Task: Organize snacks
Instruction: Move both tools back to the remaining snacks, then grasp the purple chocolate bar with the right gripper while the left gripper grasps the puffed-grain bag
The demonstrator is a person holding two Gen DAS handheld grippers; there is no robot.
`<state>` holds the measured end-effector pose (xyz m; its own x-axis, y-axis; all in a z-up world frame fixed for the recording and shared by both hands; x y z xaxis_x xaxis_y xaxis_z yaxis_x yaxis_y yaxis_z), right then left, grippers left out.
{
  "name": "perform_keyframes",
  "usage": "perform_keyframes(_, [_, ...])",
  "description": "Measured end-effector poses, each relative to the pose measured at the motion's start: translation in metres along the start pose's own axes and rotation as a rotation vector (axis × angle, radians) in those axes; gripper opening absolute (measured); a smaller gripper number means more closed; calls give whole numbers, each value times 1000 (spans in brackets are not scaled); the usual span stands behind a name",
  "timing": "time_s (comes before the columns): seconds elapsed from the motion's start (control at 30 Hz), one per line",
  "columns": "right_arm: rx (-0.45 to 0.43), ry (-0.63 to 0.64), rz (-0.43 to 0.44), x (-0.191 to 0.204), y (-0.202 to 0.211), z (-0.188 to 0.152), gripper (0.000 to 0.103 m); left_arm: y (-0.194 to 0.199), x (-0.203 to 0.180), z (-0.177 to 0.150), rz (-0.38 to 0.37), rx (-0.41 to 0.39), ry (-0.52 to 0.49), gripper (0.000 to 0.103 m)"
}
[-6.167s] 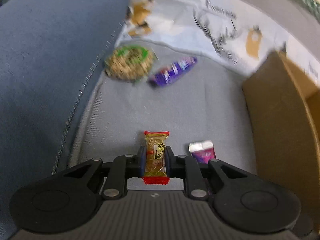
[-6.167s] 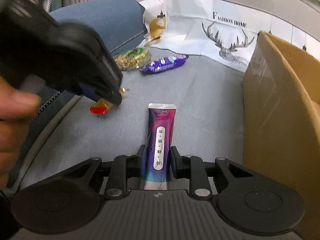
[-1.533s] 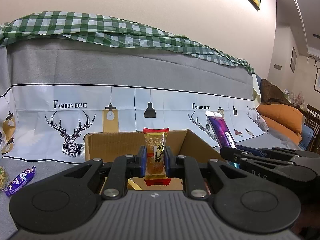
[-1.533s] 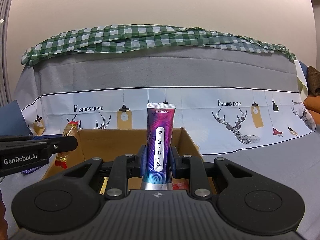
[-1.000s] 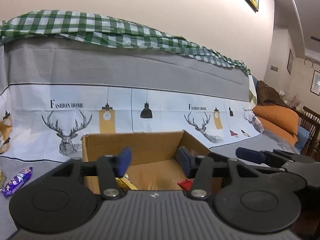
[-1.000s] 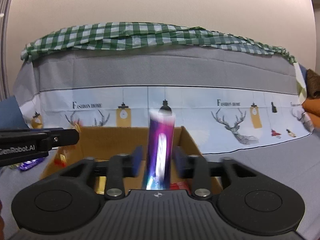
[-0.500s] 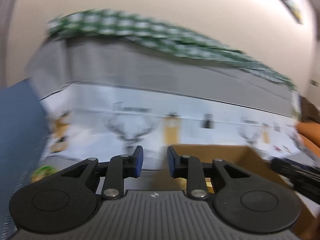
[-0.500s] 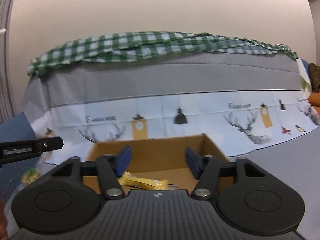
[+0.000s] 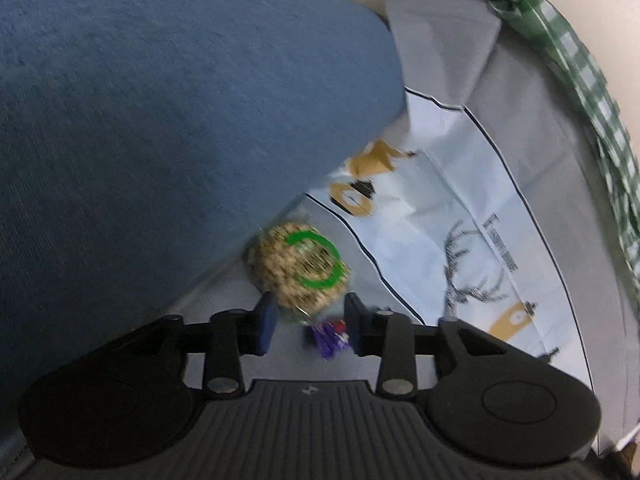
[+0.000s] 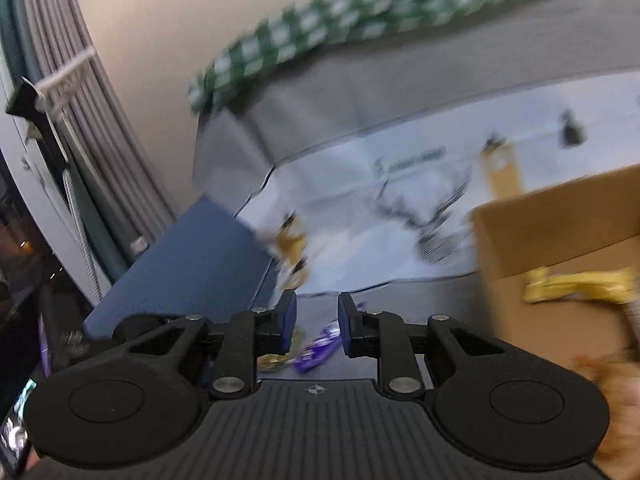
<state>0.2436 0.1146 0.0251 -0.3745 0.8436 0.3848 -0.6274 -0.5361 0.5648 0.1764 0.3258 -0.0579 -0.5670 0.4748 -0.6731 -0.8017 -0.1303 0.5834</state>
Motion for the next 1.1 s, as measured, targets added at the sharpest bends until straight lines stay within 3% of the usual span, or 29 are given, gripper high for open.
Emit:
perform_keyframes(0.07, [93,-24,-35,9,-41,0,42,0,1,0,-19,-6,23,43])
perform_keyframes(0.2, [244,-52,-119,12,-112,-11,46,2,3,1,0,-26,36,43])
perform_keyframes(0.3, [309,-54,-181,7,-146,-21,52,-2,0,1,4,-39,60,43])
perform_keyframes(0.43, [372,-14,-230,7,-172,-39,52,-3,1,2,-4,-42,86,45])
perform_keyframes(0.47, [349,31,-241,10,-171,-40,50,-4,1,2,-6,-41,89,46])
perform_keyframes(0.57, [319,103,-276,10,-164,-44,17,-6,1,4,-27,-38,108,53])
perform_keyframes(0.73, [300,148,-265,1,-123,-47,15,-18,-2,3,-51,19,102,70])
perform_keyframes(0.8, [269,176,-263,1,-91,-47,15,-26,-3,3,-48,43,99,82])
perform_keyframes(0.97, [221,209,-255,-1,-18,-64,16,-51,0,1,15,83,101,90])
perform_keyframes(1.1, [232,206,-234,-10,8,-91,16,-77,-2,2,83,93,55,91])
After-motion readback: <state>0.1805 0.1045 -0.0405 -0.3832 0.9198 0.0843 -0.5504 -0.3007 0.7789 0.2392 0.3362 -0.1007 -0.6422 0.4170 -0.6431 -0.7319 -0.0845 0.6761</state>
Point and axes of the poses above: each gripper's, at about its wrist camera, not at the fingertips, and y roughly against the way its jaws point, x to its left, z to its top, the point moved 7 cm from there along -y, roughly the way its jaws point, and after that the axes turned 11 degrees about -z, right-handed, at the moved point
